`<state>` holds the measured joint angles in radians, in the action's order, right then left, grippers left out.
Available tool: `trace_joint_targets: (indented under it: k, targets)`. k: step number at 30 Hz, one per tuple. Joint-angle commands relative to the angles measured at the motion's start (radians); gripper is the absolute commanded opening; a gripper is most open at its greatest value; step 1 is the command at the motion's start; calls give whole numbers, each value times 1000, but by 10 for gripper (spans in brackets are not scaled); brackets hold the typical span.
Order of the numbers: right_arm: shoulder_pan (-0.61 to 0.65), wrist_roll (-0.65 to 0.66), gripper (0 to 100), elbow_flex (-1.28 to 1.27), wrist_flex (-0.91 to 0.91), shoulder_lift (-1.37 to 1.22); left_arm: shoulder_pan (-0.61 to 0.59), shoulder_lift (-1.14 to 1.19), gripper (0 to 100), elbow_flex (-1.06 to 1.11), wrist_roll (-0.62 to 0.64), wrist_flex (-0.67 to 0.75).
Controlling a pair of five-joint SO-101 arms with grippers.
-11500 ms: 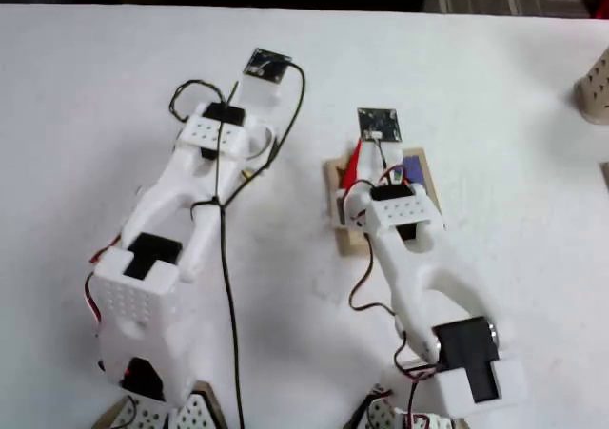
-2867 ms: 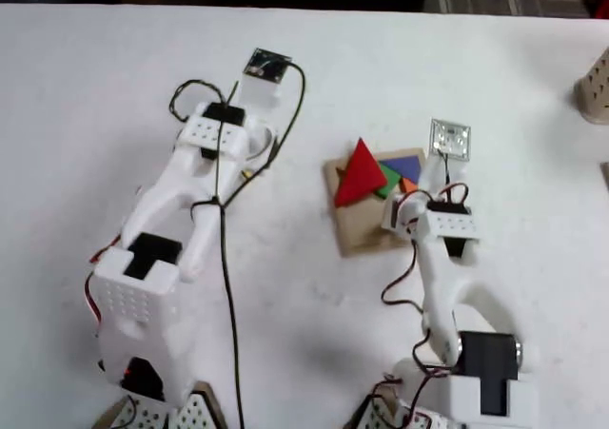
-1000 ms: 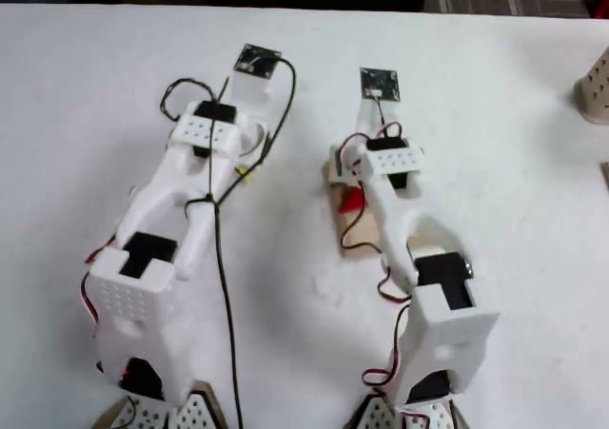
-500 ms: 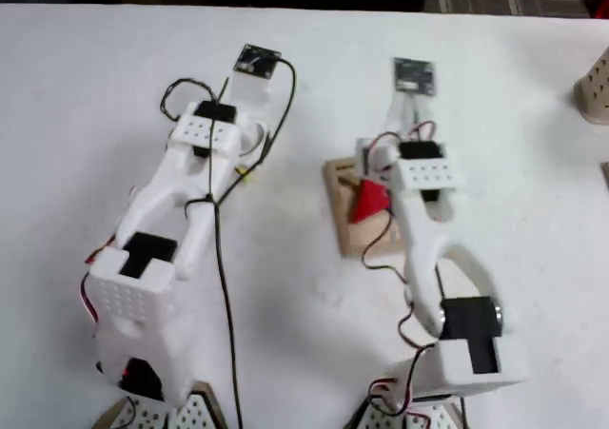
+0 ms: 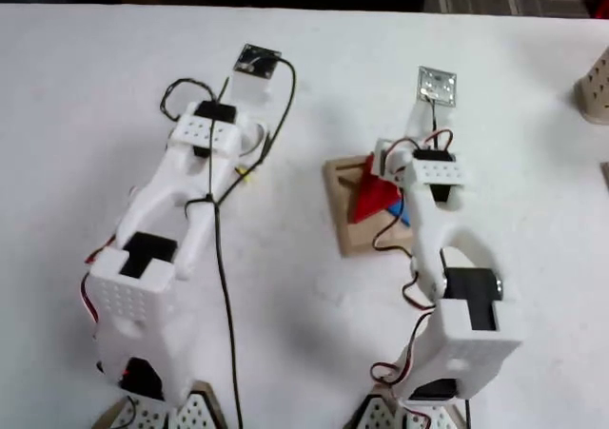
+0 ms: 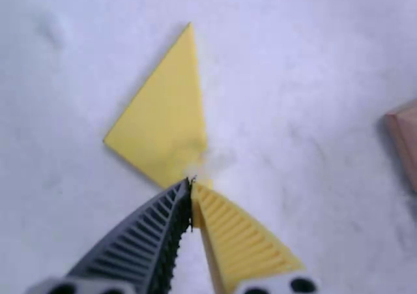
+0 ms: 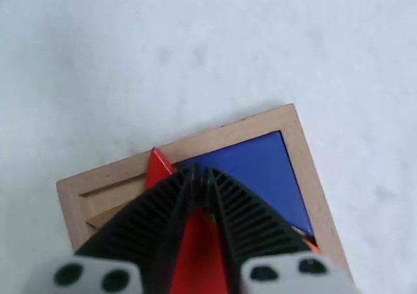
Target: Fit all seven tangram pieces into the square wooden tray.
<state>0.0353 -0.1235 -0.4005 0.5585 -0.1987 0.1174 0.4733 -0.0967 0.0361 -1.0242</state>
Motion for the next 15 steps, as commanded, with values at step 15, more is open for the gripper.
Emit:
trace_joint_targets:
  k: [15]
  targets:
    - [82,17,17,8,189,18,-5,-13,31,-37,3,28]
